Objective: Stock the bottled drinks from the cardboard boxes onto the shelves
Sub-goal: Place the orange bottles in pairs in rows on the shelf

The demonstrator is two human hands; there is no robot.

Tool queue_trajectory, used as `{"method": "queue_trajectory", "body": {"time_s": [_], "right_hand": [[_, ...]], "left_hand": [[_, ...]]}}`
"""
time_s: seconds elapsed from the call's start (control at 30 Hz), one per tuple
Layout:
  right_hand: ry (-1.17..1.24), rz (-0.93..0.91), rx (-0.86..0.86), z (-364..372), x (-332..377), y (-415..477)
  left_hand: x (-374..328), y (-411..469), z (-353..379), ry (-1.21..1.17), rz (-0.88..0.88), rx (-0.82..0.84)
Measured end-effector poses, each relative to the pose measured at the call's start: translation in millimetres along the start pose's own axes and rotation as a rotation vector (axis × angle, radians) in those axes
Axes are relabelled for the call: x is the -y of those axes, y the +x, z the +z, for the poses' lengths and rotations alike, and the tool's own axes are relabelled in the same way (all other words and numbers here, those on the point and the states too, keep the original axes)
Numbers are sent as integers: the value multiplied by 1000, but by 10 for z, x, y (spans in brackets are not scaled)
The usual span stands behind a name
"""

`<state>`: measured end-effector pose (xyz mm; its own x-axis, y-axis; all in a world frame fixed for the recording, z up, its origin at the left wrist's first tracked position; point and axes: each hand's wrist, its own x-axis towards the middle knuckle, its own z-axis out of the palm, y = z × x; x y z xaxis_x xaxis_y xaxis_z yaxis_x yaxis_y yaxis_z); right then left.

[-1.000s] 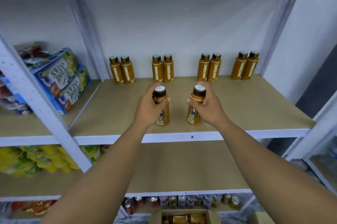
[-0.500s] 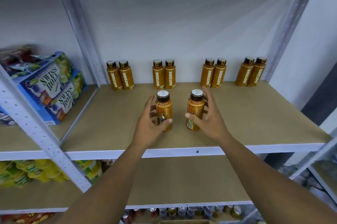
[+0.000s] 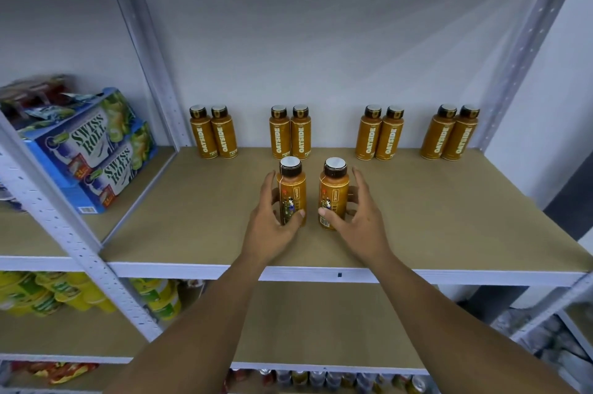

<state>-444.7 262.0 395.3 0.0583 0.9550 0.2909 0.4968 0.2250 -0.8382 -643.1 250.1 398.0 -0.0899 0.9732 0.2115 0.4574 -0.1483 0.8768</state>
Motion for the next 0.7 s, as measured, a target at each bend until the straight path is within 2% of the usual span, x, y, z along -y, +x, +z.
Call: {"method": "queue_trajectory", "body": {"time_s": [0.5, 0.7], "right_hand": [[-5, 37, -10, -1, -30, -43], [-37, 43, -21, -6, 1, -25]], "left_hand": [[-25, -35, -11, 87, -14, -47], [-31, -56, -15, 22, -20, 18]]}}
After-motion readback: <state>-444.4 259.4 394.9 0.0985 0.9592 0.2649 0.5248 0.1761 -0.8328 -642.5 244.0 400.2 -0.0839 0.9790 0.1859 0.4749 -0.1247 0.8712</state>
